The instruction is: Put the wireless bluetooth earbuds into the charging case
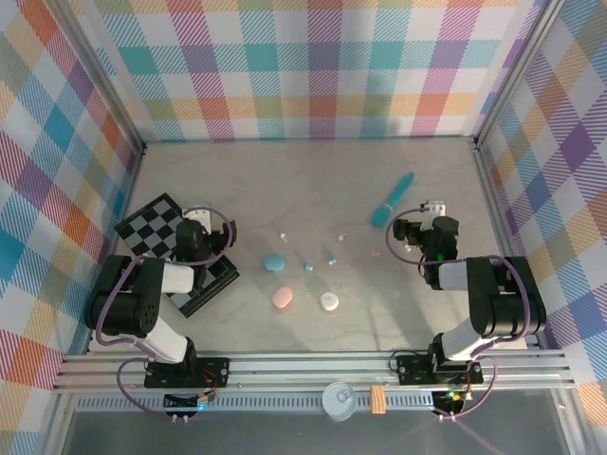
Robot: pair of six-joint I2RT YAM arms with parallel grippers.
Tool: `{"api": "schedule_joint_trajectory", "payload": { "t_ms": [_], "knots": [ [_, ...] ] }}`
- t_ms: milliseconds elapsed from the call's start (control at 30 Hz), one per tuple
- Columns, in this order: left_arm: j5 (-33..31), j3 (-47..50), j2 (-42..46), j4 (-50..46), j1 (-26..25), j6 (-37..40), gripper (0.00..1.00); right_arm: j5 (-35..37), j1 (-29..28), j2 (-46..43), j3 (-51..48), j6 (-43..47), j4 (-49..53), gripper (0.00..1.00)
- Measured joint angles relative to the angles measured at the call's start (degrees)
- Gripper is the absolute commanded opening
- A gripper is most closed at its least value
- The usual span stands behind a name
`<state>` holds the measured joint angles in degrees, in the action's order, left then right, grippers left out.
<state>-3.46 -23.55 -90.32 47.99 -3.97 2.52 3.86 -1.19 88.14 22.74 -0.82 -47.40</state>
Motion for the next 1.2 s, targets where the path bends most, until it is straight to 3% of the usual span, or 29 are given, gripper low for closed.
{"api": "schedule_joint_trajectory", "payload": {
  "t_ms": [1033,1200],
  "knots": [
    [0.0,0.0,0.0,0.0,0.0,0.0,1.0,0.07,0.0,0.0,0.0,0.0,0.13,0.99],
    [-0.52,0.04,3.67,-3.06,-0.04,0.0,1.0,1.49,-0.04,-5.25,0.76,-0.22,7.32,0.99]
  ]
}}
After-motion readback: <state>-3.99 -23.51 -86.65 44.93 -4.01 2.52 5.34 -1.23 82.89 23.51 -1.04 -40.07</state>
